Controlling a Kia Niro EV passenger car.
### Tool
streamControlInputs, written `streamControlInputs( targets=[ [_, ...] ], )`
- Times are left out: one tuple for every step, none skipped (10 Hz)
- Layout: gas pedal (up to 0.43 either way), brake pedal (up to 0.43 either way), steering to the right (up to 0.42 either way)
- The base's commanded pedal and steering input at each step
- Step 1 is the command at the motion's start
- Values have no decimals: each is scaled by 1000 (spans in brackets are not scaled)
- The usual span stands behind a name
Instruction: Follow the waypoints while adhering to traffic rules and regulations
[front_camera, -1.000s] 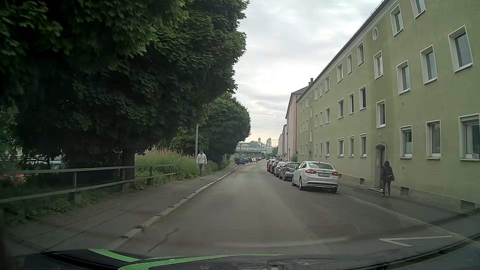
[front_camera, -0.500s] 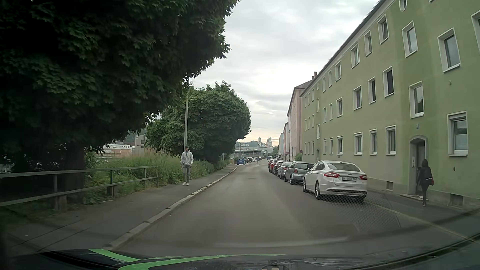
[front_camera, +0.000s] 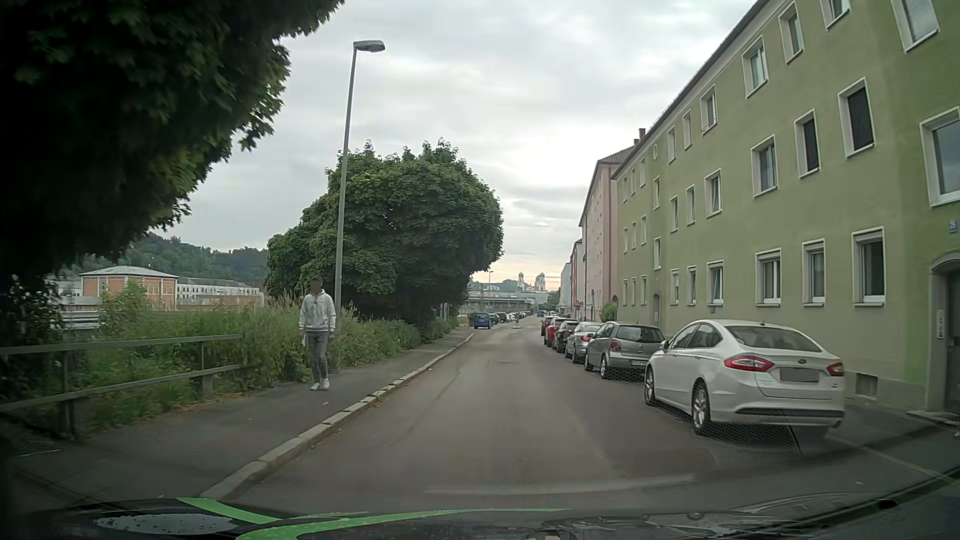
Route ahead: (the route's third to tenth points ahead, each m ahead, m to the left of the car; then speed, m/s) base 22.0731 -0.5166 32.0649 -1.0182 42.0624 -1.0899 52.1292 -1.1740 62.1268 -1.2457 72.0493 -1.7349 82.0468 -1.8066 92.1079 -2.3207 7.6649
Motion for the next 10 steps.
streamControlInputs(
  targets=[
    [39,0,-2],
    [39,0,-2],
    [39,0,-2],
    [39,0,-2],
    [39,0,-2],
    [39,0,-2],
    [39,0,-1],
    [39,0,1],
    [39,0,1],
    [39,0,1]
  ],
)
